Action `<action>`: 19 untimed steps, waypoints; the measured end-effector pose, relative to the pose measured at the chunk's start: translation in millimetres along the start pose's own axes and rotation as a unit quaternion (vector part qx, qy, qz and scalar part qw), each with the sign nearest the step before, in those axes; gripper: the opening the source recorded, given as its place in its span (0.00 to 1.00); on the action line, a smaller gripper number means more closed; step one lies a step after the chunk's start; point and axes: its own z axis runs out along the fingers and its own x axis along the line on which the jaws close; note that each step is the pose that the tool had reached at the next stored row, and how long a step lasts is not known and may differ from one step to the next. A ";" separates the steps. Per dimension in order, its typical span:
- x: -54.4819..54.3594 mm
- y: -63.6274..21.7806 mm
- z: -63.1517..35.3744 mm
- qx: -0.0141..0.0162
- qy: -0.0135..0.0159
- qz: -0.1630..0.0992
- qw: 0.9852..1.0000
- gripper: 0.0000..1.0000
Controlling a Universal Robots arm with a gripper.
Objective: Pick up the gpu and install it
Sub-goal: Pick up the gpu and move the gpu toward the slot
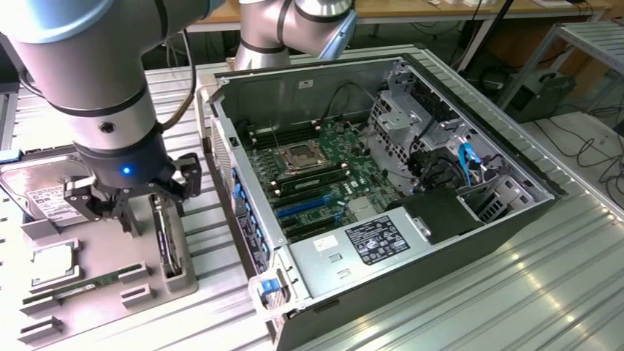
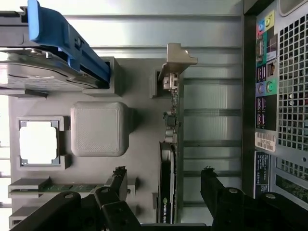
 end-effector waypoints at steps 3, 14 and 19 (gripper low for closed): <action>0.1 -1.0 5.8 0.000 0.000 0.000 1.000 0.72; 0.3 -3.2 24.5 0.000 0.001 -0.017 1.000 0.72; -0.3 -2.5 34.4 0.000 0.001 -0.017 1.000 0.72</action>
